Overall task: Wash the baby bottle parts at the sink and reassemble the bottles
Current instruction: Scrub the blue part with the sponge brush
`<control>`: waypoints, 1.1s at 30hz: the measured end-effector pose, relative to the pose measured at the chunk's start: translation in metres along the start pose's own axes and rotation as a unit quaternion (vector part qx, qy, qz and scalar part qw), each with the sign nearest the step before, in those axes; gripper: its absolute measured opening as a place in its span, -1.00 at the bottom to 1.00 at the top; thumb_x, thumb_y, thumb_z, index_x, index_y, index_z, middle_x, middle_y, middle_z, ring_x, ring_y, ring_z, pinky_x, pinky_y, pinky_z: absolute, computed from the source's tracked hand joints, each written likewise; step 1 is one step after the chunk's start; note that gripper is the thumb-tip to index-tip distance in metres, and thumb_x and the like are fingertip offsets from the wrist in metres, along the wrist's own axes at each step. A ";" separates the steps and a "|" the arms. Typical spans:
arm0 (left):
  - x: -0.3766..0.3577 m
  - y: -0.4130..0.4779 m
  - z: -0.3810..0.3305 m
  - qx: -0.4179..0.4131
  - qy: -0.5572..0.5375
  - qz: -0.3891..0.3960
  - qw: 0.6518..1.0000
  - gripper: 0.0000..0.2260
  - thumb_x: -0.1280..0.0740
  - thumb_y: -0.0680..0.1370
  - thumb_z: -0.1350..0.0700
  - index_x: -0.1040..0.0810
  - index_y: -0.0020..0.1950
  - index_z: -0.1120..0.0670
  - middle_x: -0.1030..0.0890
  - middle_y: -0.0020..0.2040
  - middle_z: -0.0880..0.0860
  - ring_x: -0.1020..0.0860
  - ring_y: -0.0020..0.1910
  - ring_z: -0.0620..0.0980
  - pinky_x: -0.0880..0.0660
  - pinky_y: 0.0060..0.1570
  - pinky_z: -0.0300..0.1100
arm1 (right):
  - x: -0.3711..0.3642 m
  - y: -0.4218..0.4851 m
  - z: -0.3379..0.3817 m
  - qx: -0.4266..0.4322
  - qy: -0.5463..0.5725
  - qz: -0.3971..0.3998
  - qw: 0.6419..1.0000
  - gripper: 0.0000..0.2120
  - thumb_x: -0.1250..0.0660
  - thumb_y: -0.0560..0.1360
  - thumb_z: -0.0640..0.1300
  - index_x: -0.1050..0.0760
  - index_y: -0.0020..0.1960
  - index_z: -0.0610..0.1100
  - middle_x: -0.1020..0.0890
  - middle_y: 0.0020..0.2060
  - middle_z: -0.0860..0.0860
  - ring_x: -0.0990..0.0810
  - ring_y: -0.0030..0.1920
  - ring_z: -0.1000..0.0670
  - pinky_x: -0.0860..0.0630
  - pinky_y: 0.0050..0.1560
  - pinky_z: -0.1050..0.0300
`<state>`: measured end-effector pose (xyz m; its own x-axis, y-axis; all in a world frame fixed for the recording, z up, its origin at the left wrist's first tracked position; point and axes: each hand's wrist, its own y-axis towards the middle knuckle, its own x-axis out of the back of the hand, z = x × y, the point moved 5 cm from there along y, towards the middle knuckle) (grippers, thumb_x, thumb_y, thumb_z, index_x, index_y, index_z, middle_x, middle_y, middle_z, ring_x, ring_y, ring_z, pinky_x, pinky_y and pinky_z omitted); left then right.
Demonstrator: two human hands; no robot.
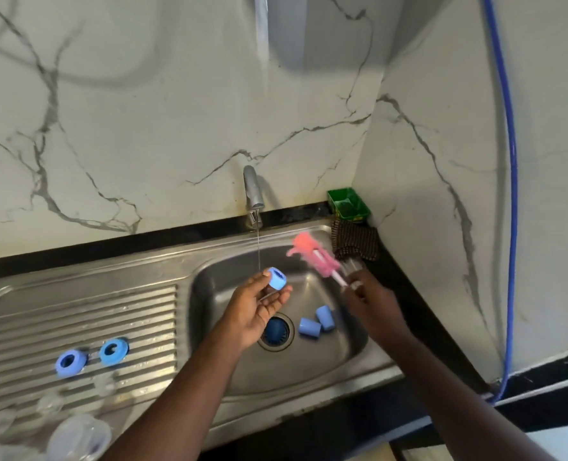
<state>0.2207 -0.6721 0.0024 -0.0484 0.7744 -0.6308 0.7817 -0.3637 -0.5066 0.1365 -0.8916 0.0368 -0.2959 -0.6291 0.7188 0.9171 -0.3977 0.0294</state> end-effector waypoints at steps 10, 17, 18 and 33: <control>0.001 -0.009 -0.032 -0.076 -0.045 0.036 0.995 -0.70 -0.30 0.63 0.18 -0.50 0.33 0.25 -0.65 0.11 0.22 -0.68 -0.04 0.03 -0.66 -0.09 -0.16 | -0.049 0.003 0.074 0.077 0.059 0.018 0.995 -0.66 -0.36 0.57 -0.06 -0.48 -0.38 -0.02 -0.52 -0.53 0.17 -0.48 -0.46 0.16 -0.30 -0.39 0.30; 0.007 -0.013 -0.032 -0.092 0.047 0.039 0.994 -0.76 -0.25 0.66 0.13 -0.53 0.25 0.23 -0.69 -0.05 0.18 -0.66 -0.13 0.03 -0.64 -0.11 -0.20 | -0.058 0.000 0.077 0.113 0.057 -0.001 0.992 -0.70 -0.39 0.55 -0.12 -0.45 -0.34 0.00 -0.49 -0.53 0.16 -0.48 -0.45 0.15 -0.30 -0.38 0.26; 0.007 -0.014 -0.031 -0.095 0.063 0.038 0.993 -0.77 -0.24 0.66 0.13 -0.53 0.23 0.23 -0.69 -0.07 0.18 -0.65 -0.13 0.03 -0.63 -0.11 -0.21 | -0.059 0.000 0.077 0.109 0.057 -0.002 0.992 -0.68 -0.39 0.55 -0.11 -0.46 -0.36 0.05 -0.49 -0.53 0.15 -0.49 -0.45 0.14 -0.31 -0.38 0.26; 0.006 -0.005 -0.027 -0.091 0.076 0.029 0.993 -0.79 -0.23 0.66 0.14 -0.55 0.20 0.21 -0.66 0.01 0.19 -0.62 -0.07 0.03 -0.64 -0.12 -0.23 | -0.057 0.001 0.071 0.121 0.045 0.001 0.992 -0.85 -0.39 0.55 -0.10 -0.67 0.09 0.03 -0.49 -0.52 0.06 -0.52 -0.42 0.09 -0.36 -0.37 0.32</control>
<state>0.2335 -0.6518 0.0174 0.0835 0.8292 -0.5527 0.8806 -0.3211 -0.3486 0.1733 -0.8084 0.0454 -0.3065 -0.6916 0.6540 0.9518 -0.2312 0.2015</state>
